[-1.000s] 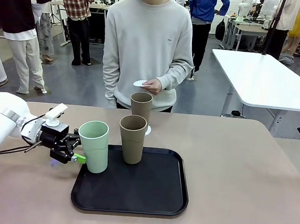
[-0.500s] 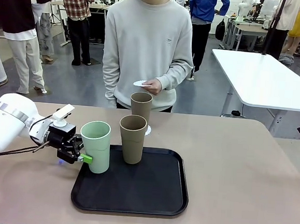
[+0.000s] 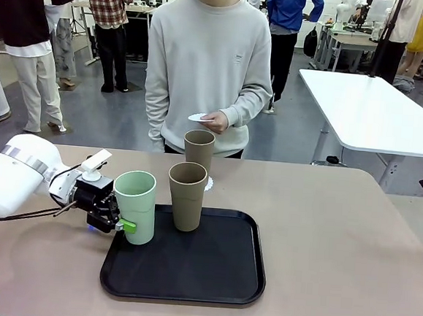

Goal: Place coasters on the table and set cups on them.
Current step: Take one Reusable plastic cup from the Flat Tray and place it on a coaster set by the human.

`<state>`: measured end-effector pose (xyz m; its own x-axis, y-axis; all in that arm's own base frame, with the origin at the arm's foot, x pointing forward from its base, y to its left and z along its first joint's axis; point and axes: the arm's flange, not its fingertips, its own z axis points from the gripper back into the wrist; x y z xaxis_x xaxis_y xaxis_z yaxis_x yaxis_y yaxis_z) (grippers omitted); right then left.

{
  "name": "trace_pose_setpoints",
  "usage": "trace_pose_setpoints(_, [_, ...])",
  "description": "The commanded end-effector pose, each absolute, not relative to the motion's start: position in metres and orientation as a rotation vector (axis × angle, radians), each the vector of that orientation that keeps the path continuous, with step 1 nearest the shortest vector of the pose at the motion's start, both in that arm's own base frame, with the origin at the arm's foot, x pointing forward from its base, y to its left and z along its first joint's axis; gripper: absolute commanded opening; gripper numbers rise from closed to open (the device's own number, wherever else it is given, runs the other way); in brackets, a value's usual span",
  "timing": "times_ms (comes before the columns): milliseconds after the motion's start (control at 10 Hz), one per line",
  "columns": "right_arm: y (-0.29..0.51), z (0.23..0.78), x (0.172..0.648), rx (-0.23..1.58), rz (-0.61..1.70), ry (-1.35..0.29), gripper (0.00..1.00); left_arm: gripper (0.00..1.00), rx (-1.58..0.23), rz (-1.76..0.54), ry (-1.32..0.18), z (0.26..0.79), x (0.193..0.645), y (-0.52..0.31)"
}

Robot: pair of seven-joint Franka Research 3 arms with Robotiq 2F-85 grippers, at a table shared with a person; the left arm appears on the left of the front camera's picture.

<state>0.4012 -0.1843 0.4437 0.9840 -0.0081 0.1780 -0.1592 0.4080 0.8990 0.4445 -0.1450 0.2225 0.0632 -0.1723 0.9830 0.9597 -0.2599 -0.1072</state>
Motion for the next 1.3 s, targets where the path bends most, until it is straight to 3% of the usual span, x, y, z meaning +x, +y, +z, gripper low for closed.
trace_pose_setpoints(0, [-0.184, 0.443, 0.402, 1.149, 0.098, -0.175, 1.0, 0.4, -1.332, -1.423, -0.936, 0.224, 0.447, -0.145])
trace_pose_setpoints(100, [-0.184, 0.443, 0.402, 1.149, 0.098, -0.175, 1.0, 0.0, -1.328, -1.423, -0.938, 0.224, 0.447, -0.143])
trace_pose_setpoints(200, [-0.184, 0.443, 0.402, 1.149, 0.098, -0.175, 1.0, 0.38, -1.324, -1.424, -0.936, 0.225, 0.447, -0.142])
trace_pose_setpoints(300, [-0.184, 0.443, 0.402, 1.149, 0.098, -0.175, 1.0, 0.0, -1.314, -1.427, -0.938, 0.227, 0.445, -0.141])
trace_pose_setpoints(500, [-0.184, 0.443, 0.402, 1.149, 0.098, -0.175, 1.0, 0.0, -1.302, -1.384, -0.905, 0.244, 0.44, -0.135])
trace_pose_setpoints(1200, [-0.184, 0.443, 0.402, 1.149, 0.098, -0.175, 1.0, 0.0, -1.264, -1.347, -0.95, 0.419, 0.43, -0.124])
